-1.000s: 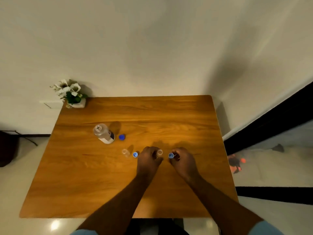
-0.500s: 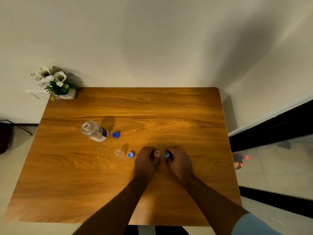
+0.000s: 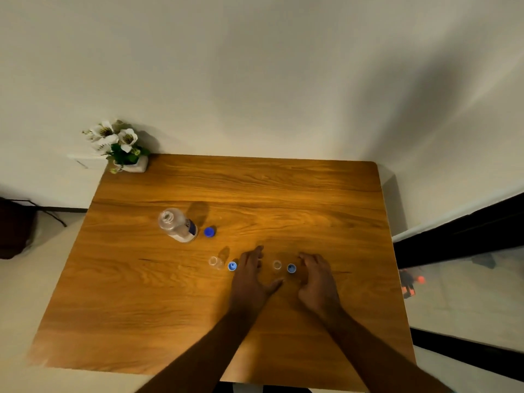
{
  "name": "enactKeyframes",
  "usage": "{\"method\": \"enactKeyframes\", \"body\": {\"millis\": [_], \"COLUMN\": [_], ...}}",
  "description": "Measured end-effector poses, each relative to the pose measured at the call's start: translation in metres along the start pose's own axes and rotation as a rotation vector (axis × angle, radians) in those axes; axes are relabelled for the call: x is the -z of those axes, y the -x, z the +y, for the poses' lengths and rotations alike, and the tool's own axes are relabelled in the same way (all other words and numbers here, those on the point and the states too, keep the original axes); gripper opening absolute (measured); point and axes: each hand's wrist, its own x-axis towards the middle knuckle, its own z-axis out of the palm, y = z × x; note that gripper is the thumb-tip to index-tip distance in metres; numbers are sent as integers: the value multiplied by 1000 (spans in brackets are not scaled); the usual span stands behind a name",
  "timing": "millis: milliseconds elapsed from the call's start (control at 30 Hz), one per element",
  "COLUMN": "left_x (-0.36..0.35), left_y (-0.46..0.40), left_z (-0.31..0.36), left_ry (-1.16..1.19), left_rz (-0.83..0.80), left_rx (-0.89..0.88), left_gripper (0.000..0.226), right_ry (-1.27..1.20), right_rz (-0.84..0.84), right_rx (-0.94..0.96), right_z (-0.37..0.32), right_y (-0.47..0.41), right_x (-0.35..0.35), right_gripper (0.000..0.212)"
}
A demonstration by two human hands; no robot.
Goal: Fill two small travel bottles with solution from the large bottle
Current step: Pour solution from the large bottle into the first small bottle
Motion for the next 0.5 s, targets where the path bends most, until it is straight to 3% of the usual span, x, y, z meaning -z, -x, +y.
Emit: {"method": "enactKeyframes", "body": {"millis": [167, 300, 500], "left_x": [56, 103, 143], "left_y": [25, 39, 46], "left_z": [-4, -22, -76], "left_ry": [4, 29, -8], "left_rz": [189, 313, 289], "left_rx": [-103, -44, 15], "left_gripper": [89, 83, 89], "right_ry": [-151, -227, -153], "right_rz": [162, 280, 103], "right_rx": [78, 248, 384], "right_z": [-44, -111, -201], "right_y": [14, 16, -15], "right_x": [17, 14, -32], "right_gripper": [66, 56, 65]}}
